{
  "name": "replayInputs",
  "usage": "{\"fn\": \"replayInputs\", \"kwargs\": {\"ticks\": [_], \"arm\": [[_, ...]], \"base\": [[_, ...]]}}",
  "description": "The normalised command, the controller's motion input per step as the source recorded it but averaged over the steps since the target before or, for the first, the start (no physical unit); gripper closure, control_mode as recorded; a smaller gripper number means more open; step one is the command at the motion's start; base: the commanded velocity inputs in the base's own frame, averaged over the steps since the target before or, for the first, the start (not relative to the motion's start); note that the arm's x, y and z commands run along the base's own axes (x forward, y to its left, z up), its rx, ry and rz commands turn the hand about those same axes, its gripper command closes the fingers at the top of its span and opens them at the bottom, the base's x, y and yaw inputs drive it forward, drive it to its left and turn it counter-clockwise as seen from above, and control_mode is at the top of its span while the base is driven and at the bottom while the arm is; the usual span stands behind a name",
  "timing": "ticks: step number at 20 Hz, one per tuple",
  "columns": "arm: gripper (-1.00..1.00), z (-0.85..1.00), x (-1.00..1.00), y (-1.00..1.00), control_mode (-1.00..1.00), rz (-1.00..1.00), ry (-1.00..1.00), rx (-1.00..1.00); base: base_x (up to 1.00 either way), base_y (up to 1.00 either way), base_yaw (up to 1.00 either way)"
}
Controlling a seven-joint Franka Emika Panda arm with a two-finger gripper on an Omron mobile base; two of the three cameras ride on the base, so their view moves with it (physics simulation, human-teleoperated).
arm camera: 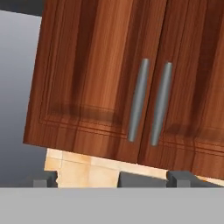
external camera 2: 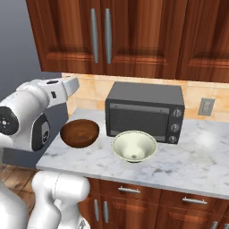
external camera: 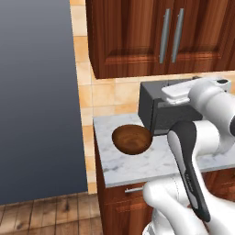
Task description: Open the cabinet. Pick the bowls from the counter and place them in the cabinet. Then close the cabinet.
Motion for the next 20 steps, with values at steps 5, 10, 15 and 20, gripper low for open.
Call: {"fn": "replayInputs", "kwargs": {"ticks": [5,10,15,20], "arm": [[-1.00,0.48,0.00,-0.25,-1.00,0.00,-0.45,0.00],[-1.00,0.47,0.16,-0.12,-1.00,0.00,-0.25,0.03],[-1.00,0.43,0.53,0.00,-1.00,0.00,-0.07,0.03],[-1.00,0.15,0.63,-0.02,-1.00,0.00,0.02,0.01]], "base": [[0.00,0.00,0.00],[0.00,0.00,0.00],[0.00,0.00,0.00],[0.00,0.00,0.00]]}}
